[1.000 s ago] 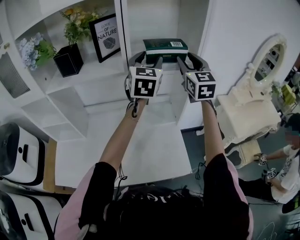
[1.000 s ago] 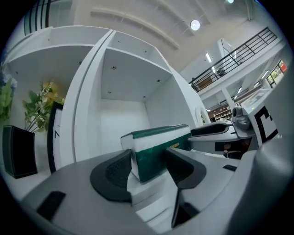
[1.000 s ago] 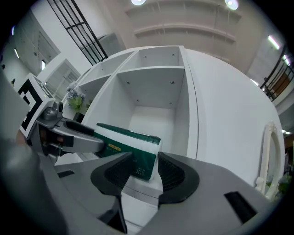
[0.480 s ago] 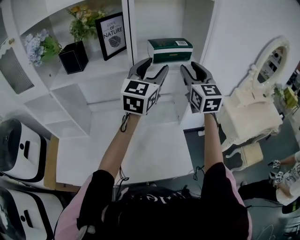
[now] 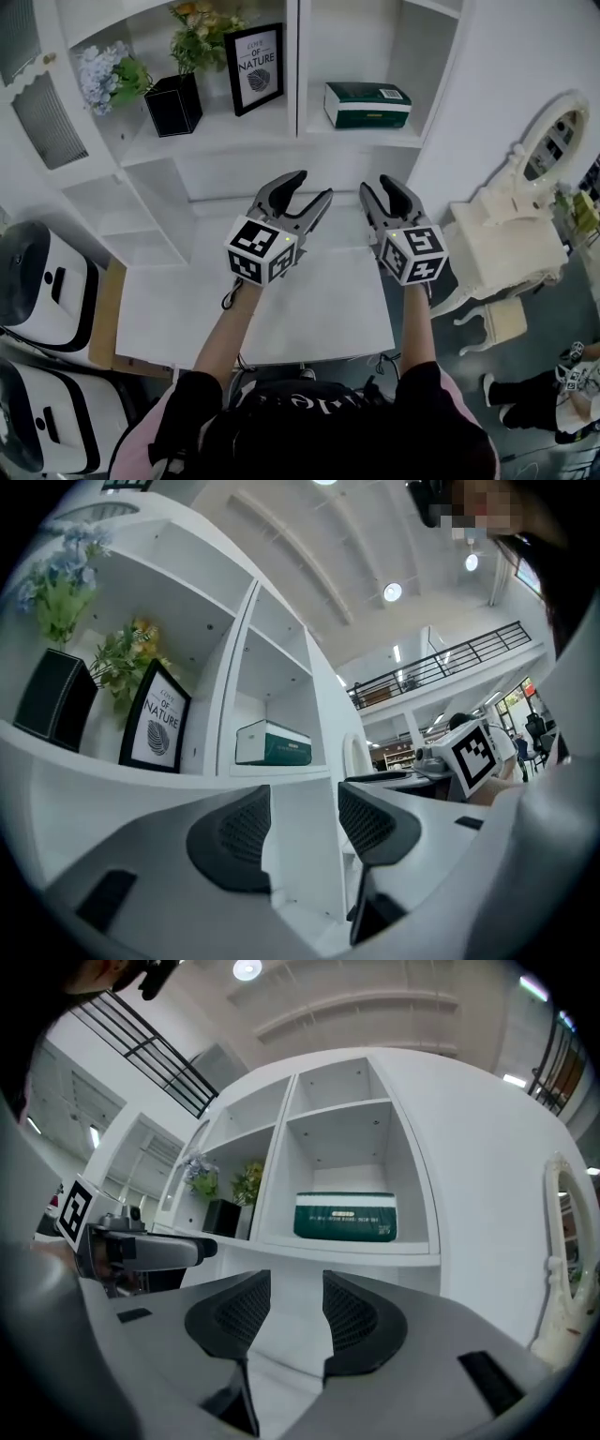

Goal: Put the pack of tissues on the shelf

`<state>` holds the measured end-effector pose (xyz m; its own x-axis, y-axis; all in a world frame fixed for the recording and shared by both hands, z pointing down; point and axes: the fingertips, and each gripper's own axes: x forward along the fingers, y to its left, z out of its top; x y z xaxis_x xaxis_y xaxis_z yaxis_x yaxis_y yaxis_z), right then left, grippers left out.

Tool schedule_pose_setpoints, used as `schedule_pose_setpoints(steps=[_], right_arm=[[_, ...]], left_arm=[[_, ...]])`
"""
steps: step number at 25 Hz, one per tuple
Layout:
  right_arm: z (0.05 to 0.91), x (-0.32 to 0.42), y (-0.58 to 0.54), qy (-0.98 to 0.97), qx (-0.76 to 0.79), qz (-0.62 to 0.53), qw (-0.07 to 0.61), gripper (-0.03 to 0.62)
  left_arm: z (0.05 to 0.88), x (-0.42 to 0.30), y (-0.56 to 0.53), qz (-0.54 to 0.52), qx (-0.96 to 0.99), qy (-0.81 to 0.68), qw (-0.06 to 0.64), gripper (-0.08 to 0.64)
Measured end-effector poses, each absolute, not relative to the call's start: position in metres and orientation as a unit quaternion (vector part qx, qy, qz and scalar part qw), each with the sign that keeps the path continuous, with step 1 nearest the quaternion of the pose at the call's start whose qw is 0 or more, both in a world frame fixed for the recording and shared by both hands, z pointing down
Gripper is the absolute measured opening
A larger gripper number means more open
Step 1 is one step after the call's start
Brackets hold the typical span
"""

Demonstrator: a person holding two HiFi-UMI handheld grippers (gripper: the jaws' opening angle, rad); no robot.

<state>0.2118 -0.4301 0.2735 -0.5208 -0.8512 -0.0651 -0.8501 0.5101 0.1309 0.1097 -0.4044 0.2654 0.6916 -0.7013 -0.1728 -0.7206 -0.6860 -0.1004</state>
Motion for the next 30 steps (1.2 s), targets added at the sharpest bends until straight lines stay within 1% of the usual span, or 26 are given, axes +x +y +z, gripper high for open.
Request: schedule_pose_setpoints(steps=[9,18,25,30], right_arm=[[0.332,0.152,-0.371,-0.886,0.461,-0.037,0.018,0.179],[0.370,0.068,-0.310,-0.902,0.431,0.006,0.023,0.179],[0.396,-0.005,-0.248,-0.903,0.427,0.036,0.022,0.179],[0.412,-0.037,-0.204,-0.896,0.441,0.051,0.026,0.179]], left_arm=[[0.334,0.057,-0.335,0.040,-0.934,0.349,0.066,0.233],[0.376,-0.032,-0.266,0.026,-0.932,0.362,0.026,0.227],[0.400,-0.110,-0.210,0.017,-0.928,0.372,0.009,0.178],[0.420,-0.146,-0.176,0.015,-0.932,0.362,-0.011,0.150]])
